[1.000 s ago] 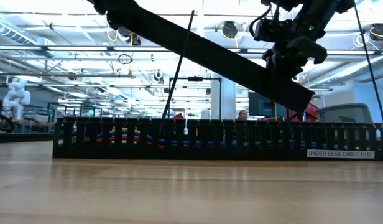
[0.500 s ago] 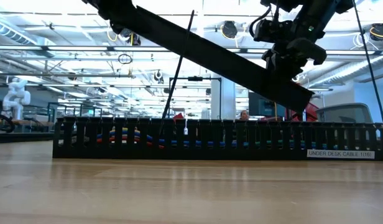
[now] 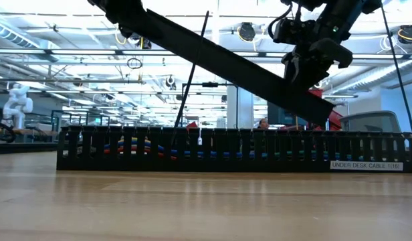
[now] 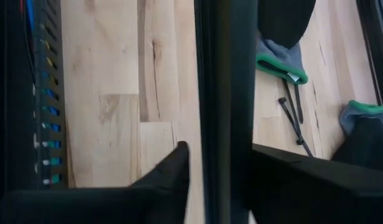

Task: Ziptie cables
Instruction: Insert the black cover of the black cable duct

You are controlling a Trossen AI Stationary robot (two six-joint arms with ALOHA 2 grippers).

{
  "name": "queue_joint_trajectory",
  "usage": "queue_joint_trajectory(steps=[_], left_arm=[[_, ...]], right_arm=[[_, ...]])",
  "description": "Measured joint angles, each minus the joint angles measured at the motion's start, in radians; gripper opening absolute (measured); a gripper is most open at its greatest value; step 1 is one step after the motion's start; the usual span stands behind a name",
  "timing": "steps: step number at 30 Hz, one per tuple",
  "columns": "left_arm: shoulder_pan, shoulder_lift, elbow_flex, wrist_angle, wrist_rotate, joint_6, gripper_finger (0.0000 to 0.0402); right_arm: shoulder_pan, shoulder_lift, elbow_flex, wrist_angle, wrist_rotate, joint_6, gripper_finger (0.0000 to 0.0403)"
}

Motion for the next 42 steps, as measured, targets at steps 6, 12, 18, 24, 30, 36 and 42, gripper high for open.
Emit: queue_joint_trajectory(steps=[6, 12, 18, 24, 30, 36, 42], left_arm=[[0.0, 0.0, 0.0, -0.06, -0.052, 0.101, 0.0001], [-0.002, 0.009, -0.002, -0.19, -0.251, 0.386, 0.0], [-0.023, 0.054, -0.001, -0.217, -0.253, 0.645, 0.0], [-0.117, 0.125, 0.001, -0.214, -0.154, 0.731, 0.0], [-0.183, 0.194, 0.002, -0.208, -0.149, 0.85, 0.0], [-0.185, 0.254, 0.002, -0.153, -0.149, 0.891, 0.0], [-0.184, 0.269, 0.001, -0.117, -0.161, 0.892, 0.0]], right_arm=[[0.018, 0.0, 0.021, 0.007, -0.001, 0.032, 0.0194], [0.05, -0.003, 0.169, -0.038, -0.001, 0.068, 0.0215], [0.033, -0.005, 0.297, -0.045, 0.003, 0.084, 0.0211], [-0.029, 0.005, 0.301, -0.124, -0.177, 0.266, 0.0211], [-0.064, 0.068, 0.248, -0.134, -0.307, 0.325, 0.021], [-0.074, 0.214, 0.239, 0.063, -0.305, 0.209, 0.021], [-0.082, 0.312, 0.266, 0.214, -0.262, 0.159, 0.021]])
